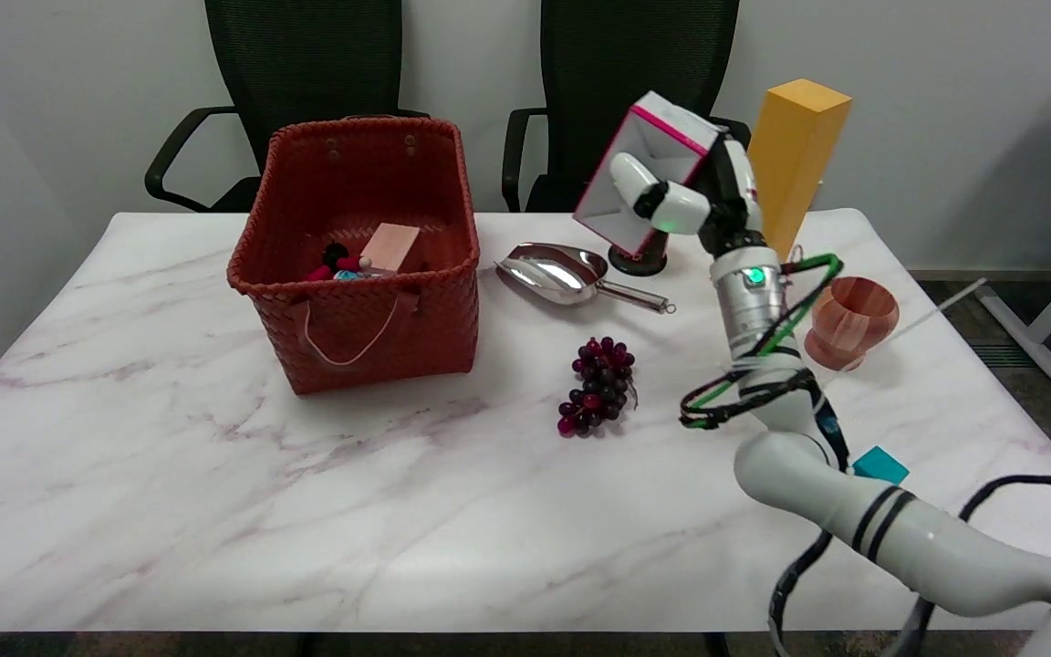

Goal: Place the white paper box into the brown storage basket.

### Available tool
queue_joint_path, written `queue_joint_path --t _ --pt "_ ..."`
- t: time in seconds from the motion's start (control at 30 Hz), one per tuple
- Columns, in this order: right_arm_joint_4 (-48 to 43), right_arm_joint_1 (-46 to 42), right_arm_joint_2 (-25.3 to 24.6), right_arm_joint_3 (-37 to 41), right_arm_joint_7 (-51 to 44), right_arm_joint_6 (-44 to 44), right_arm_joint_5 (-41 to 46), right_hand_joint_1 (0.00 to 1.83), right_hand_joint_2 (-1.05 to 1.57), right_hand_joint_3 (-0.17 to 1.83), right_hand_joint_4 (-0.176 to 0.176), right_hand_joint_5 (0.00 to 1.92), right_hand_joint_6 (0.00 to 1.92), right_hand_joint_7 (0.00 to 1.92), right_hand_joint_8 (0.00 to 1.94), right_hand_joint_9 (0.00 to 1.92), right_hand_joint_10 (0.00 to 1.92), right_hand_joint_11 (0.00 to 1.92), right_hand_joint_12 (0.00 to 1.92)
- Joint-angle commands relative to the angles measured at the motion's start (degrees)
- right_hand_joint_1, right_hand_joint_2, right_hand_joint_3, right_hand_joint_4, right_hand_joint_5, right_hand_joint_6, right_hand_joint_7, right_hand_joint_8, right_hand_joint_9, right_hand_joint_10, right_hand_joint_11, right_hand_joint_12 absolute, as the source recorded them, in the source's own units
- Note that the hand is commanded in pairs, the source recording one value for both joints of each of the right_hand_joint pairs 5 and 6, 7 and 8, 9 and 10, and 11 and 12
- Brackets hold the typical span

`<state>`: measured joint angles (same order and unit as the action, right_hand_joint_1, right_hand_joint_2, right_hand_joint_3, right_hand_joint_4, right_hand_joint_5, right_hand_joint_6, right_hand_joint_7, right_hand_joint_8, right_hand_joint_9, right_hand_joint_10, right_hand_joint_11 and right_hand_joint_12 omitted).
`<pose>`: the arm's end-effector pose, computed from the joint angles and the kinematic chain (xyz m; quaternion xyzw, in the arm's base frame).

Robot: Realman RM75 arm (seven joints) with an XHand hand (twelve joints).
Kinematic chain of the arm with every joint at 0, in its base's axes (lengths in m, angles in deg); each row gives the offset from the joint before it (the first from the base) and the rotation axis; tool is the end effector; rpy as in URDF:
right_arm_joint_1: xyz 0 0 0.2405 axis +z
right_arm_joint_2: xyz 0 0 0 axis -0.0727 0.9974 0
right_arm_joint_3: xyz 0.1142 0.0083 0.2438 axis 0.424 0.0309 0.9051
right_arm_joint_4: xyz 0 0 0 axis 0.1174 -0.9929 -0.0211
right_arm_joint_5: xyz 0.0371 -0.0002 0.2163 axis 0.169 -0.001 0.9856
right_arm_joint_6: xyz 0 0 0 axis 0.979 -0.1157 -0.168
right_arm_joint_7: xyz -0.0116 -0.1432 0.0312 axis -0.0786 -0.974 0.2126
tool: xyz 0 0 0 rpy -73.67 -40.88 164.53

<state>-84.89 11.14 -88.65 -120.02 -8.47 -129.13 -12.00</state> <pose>-0.2246 -0.3961 0.3442 0.5621 -0.2681 0.6267 0.4685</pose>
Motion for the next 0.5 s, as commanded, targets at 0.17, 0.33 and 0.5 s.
queue_joint_path --t 0.17,0.33,0.5 --pt "16.84 24.03 -13.75 -9.39 -8.82 8.96 -7.15 1.16 0.68 1.21 0.000 0.89 0.89 1.29 1.29 1.21 1.21 1.00 1.00" --pt "23.72 28.87 -17.81 -13.01 -8.82 9.16 -7.66 1.18 0.55 1.29 0.000 0.84 0.84 1.25 1.25 1.17 1.17 0.94 0.94" --pt "28.38 32.72 -21.72 -15.62 -8.82 10.35 -7.72 1.19 0.45 1.34 0.000 0.81 0.81 1.22 1.22 1.14 1.14 0.90 0.90"
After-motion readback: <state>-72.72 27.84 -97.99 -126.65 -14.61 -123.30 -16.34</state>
